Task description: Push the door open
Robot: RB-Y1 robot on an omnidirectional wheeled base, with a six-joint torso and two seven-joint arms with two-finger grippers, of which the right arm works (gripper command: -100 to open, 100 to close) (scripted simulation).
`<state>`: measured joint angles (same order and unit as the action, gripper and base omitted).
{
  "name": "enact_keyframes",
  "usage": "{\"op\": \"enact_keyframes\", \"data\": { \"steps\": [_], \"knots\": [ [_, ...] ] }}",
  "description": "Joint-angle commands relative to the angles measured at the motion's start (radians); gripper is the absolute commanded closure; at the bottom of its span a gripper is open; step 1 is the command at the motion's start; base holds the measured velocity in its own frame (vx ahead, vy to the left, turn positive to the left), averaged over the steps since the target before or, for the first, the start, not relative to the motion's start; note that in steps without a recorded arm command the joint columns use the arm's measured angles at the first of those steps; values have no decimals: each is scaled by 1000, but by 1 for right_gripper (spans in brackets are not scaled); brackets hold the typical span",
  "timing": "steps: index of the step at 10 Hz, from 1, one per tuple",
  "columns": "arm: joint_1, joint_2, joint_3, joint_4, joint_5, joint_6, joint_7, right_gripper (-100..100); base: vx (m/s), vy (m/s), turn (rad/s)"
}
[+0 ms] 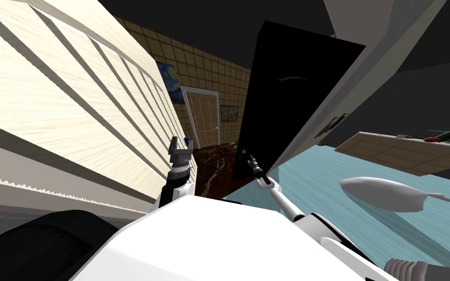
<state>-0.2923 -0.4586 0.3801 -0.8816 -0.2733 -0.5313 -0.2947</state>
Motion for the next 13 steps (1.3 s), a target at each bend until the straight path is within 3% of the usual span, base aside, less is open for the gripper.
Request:
{"op": "enact_keyframes", "data": {
  "steps": [1, 3, 10, 11, 12, 13],
  "knots": [
    [-3, -6, 9, -5, -1, 10, -11, -100, -235, 20, -8],
    [-5, 3, -2, 3, 1, 8, -2, -100, 2, 18, 12],
    [-19, 35, -35, 33, 8, 6, 23, -100, 200, 30, 41],
    [-17, 32, -32, 29, 7, 7, 20, -100, 86, 13, 9],
    [-17, 32, -32, 29, 7, 7, 20, 100, -10, -2, -10],
    [-17, 32, -32, 29, 7, 7, 20, 100, -38, -5, 0]
  ]
}}
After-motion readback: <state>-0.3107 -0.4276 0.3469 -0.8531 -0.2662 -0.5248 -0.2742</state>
